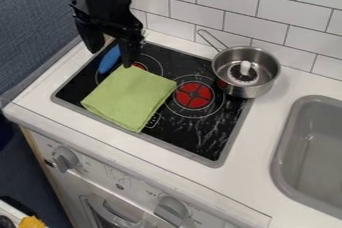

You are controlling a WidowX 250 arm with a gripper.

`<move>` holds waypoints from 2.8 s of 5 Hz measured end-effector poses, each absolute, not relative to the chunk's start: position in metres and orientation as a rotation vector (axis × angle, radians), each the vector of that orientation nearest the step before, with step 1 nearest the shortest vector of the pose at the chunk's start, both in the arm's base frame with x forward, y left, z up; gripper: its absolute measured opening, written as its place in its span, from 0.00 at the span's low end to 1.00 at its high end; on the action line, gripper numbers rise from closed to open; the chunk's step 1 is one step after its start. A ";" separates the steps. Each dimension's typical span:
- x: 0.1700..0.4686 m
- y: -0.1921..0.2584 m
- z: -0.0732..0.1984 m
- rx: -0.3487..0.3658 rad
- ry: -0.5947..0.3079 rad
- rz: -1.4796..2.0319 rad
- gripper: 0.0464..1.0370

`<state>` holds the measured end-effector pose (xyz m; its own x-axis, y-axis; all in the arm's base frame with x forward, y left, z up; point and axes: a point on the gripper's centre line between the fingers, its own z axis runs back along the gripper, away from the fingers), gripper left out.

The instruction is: Put the white object on the left side of the burners

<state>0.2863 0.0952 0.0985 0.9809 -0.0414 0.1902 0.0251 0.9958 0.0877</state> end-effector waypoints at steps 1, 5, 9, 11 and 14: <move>0.285 0.093 0.090 0.070 -0.166 -0.027 0.96; 0.375 -0.021 0.066 -0.084 -0.168 -0.237 0.96; 0.407 -0.054 0.039 -0.096 -0.157 -0.307 0.92; 0.408 -0.054 0.039 -0.093 -0.167 -0.322 0.32; 0.407 -0.050 0.058 -0.098 -0.190 -0.302 0.19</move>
<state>0.4074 -0.0501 0.0578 0.9372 -0.2858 0.1999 0.3041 0.9502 -0.0675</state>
